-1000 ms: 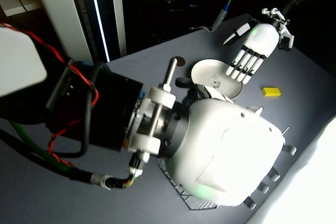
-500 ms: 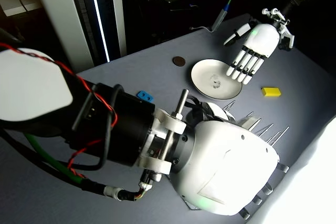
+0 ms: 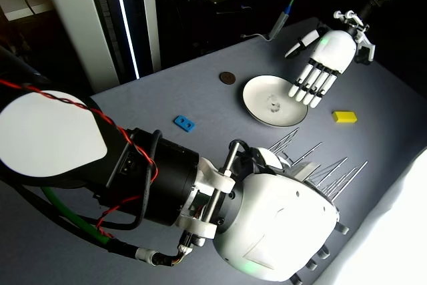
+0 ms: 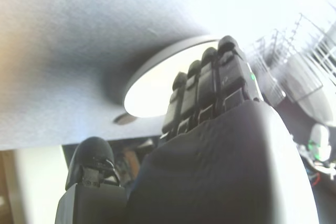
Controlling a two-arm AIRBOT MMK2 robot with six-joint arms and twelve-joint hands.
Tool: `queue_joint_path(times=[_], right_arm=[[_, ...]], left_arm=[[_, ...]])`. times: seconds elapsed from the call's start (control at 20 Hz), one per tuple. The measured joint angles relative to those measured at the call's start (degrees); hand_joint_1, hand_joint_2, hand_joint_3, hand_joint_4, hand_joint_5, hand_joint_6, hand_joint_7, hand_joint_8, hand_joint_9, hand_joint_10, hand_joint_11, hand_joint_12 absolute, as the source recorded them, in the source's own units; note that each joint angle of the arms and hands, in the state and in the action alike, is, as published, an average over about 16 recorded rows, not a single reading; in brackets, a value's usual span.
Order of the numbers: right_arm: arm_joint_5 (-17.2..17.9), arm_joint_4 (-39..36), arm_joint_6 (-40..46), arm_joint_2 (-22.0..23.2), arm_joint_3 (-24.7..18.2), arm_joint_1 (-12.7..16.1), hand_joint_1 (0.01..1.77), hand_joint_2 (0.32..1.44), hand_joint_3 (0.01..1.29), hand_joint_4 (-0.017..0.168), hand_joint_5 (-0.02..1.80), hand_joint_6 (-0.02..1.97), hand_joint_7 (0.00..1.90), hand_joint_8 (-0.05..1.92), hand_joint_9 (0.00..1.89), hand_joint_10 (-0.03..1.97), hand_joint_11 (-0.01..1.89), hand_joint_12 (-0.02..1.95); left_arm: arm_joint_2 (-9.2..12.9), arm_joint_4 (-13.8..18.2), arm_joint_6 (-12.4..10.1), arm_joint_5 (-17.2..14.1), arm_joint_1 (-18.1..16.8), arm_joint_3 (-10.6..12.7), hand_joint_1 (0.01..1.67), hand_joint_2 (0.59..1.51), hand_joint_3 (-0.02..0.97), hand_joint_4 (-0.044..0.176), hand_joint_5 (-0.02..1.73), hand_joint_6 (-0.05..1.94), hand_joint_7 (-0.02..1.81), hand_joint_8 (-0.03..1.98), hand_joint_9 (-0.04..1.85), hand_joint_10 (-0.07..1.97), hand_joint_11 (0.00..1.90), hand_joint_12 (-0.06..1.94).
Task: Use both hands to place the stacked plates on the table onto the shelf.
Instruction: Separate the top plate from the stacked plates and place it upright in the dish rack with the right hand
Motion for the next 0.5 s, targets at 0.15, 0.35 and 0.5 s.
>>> queue_joint_path(times=[0.15, 0.35, 0.5], right_arm=[[-0.02, 0.11, 0.00, -0.12, 0.09, -0.40, 1.23, 1.04, 0.01, -0.006, 0.86, 0.87, 1.05, 0.90, 1.04, 0.65, 0.71, 1.33], [0.10, 0.32, 0.00, -0.16, 0.09, -0.64, 1.22, 1.05, 0.01, -0.006, 0.84, 0.91, 1.04, 0.71, 1.01, 0.60, 0.71, 1.32], [0.30, 0.44, 0.01, -0.06, 0.02, -0.71, 1.21, 1.06, 0.01, -0.006, 0.82, 0.93, 1.05, 0.55, 1.01, 0.55, 0.71, 1.31]], left_arm=[[0.00, 0.00, 0.02, 0.03, -0.08, 0.06, 0.01, 1.181, 0.013, -0.001, 0.02, 0.01, 0.02, 0.00, 0.02, 0.01, 0.02, 0.00], [-0.01, 0.00, 0.07, 0.06, -0.13, 0.12, 0.01, 1.184, 0.014, -0.001, 0.02, 0.01, 0.02, 0.00, 0.02, 0.01, 0.02, 0.00], [-0.01, 0.02, 0.10, 0.09, -0.13, 0.15, 0.02, 1.184, 0.014, -0.001, 0.02, 0.01, 0.02, 0.00, 0.02, 0.01, 0.02, 0.00]])
